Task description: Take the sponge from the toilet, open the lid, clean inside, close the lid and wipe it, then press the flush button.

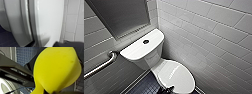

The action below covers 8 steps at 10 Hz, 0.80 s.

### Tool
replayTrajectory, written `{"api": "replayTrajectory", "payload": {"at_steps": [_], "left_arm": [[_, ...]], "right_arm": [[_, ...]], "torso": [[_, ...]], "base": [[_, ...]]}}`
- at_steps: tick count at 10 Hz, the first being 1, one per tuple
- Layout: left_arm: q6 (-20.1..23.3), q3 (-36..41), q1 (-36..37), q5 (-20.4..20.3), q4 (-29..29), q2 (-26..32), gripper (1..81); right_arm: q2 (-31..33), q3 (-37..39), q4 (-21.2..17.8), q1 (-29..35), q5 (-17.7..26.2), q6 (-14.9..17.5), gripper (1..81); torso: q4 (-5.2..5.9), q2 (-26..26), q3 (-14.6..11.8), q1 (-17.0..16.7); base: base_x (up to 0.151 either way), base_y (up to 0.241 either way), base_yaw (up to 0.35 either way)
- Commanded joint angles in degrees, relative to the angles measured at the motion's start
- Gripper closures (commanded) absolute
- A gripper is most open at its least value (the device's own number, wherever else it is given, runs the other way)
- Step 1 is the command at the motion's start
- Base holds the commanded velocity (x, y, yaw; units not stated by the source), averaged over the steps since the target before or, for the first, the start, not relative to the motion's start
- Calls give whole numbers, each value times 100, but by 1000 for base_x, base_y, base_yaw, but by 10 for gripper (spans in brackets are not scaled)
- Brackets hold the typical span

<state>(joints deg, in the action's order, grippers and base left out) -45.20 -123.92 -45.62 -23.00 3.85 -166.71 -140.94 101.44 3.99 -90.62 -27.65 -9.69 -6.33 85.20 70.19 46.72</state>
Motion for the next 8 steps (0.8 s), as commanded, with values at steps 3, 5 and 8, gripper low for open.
{"api": "replayTrajectory", "payload": {"at_steps": [3, 5, 8], "left_arm": [[-23, -379, 575, 279, 133, -531, 10], [-252, -1, 716, 235, 212, -294, 10], [-366, 131, 848, 209, 221, -250, 10]], "right_arm": [[195, -143, 138, -127, 339, 2, 811], [177, -143, 146, -119, 339, 2, 811], [151, -152, 164, -127, 339, 11, 811]], "torso": [[0, 0, 0, 0], [0, 2, 0, -2], [0, 2, 0, -2]], "base": [[0, 0, 0], [0, 0, 0], [0, 0, 0]]}}
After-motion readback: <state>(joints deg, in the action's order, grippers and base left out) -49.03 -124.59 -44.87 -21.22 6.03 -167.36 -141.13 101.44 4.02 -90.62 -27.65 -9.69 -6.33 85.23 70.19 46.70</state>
